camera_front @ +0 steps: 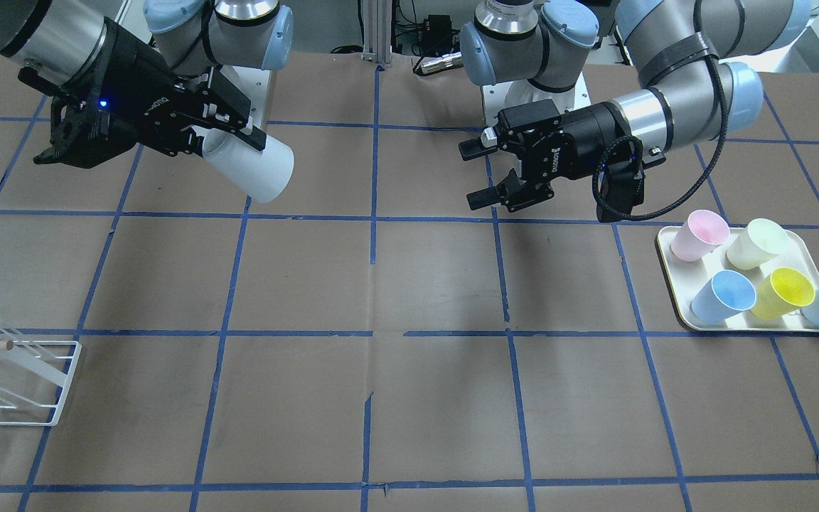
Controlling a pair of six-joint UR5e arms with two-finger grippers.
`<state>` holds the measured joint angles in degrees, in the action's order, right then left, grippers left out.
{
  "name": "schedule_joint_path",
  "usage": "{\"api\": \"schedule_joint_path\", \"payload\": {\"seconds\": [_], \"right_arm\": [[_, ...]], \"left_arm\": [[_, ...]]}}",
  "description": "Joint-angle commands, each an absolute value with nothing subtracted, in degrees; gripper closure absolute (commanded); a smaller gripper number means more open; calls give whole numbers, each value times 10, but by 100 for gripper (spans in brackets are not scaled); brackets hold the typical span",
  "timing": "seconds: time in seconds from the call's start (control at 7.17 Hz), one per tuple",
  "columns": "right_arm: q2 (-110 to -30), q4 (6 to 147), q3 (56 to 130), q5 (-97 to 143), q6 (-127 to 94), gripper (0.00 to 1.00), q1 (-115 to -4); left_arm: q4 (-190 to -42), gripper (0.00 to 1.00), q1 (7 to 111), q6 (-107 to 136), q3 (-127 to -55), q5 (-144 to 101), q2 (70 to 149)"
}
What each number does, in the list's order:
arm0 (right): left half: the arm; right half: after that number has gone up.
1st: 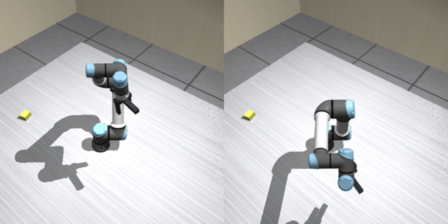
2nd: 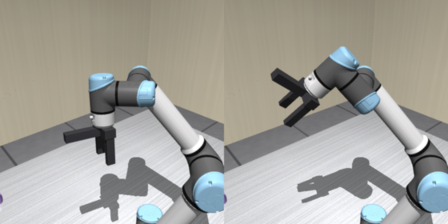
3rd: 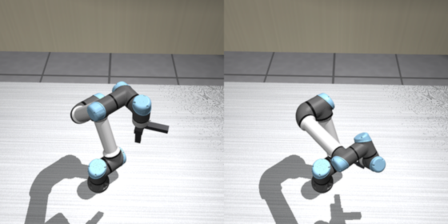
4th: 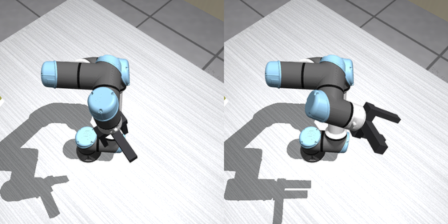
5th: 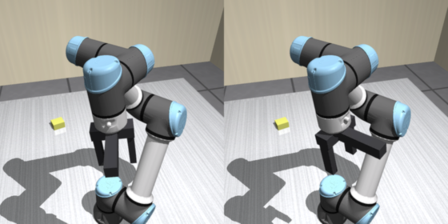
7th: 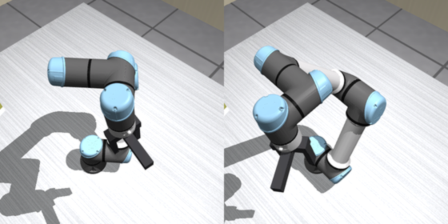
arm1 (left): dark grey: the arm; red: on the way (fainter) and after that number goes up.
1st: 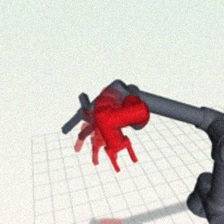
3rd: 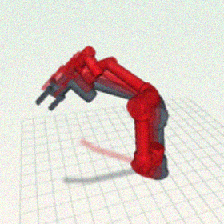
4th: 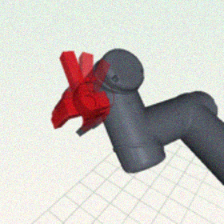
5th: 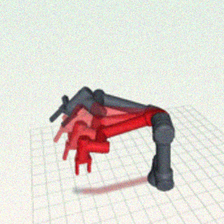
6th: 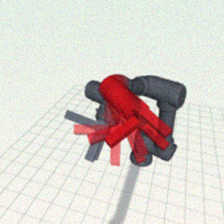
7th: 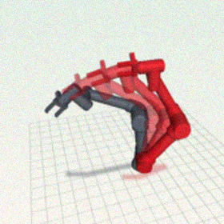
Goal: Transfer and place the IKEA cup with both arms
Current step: 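Carry the white cup toward the left gripper while the left gripper reaches to meet it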
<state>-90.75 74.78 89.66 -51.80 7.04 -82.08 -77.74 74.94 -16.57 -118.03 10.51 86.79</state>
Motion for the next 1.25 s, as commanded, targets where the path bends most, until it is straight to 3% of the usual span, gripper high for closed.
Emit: {"api": "schedule_joint_path", "payload": {"seconds": [0.0, 0.28, 1.12], "right_arm": [[-908, 704, 903, -365, 74, 56, -812], [-913, 702, 927, -265, 73, 56, -816], [-940, 703, 961, -200, 66, 54, -824]], "left_arm": [[-693, 0, 759, -165, -1231, -9, 888], [-681, 0, 827, -165, -1232, -69, 919], [-686, 2, 872, -139, -1239, -135, 955]]}}
